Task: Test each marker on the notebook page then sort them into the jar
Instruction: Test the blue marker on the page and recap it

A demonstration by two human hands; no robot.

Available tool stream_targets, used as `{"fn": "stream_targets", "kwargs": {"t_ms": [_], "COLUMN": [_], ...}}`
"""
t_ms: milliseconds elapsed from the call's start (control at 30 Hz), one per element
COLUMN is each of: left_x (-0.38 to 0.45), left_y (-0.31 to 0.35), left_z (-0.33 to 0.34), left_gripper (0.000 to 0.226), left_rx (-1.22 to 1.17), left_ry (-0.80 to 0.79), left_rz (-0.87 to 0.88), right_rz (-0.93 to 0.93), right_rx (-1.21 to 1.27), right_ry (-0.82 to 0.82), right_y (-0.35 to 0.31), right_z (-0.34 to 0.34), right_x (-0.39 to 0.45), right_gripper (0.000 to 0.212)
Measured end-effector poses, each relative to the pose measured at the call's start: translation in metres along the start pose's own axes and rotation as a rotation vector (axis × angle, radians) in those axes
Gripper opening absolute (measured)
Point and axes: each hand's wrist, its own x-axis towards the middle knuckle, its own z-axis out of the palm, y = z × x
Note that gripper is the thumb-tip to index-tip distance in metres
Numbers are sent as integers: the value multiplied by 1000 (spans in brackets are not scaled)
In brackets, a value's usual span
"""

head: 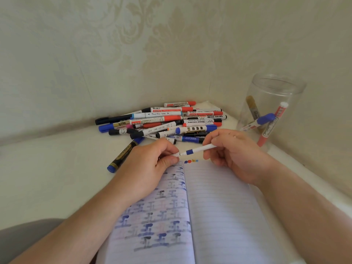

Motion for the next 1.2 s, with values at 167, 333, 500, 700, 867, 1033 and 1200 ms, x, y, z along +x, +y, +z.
{"fn": "stream_targets", "kwargs": {"t_ms": [167, 333, 500, 700, 867, 1033, 1200], "left_x": [0, 1, 2, 0, 4, 7, 8], "left_y": [-3, -7, -5, -2, 1, 10, 13], "left_z": [0, -2, -2, -2, 0, -3, -2], "left_gripper": [16, 17, 16, 12, 54, 69, 70], "left_rx": [-34, -204, -187, -88, 54, 302, 375], "left_ry": [58, 94, 47, 55, -36, -208, -252], "left_rz": [13, -42, -37, 16, -76, -70, -50], "right_rz": [-28, -126, -176, -123, -140, -454, -500], "right_rx": [-50, -288, -475, -423, -197, -155, -540], "right_ry": [-10, 2, -6, -23, 110, 425, 737], "right_y": [2, 10, 14, 14, -1, -78, -130], "right_z": [0, 2, 0, 0, 3, -42, -102], "right_x": [-1, -3, 2, 3, -6, -40, -45], "right_gripper": [30, 21, 20, 17, 16, 22, 7]}}
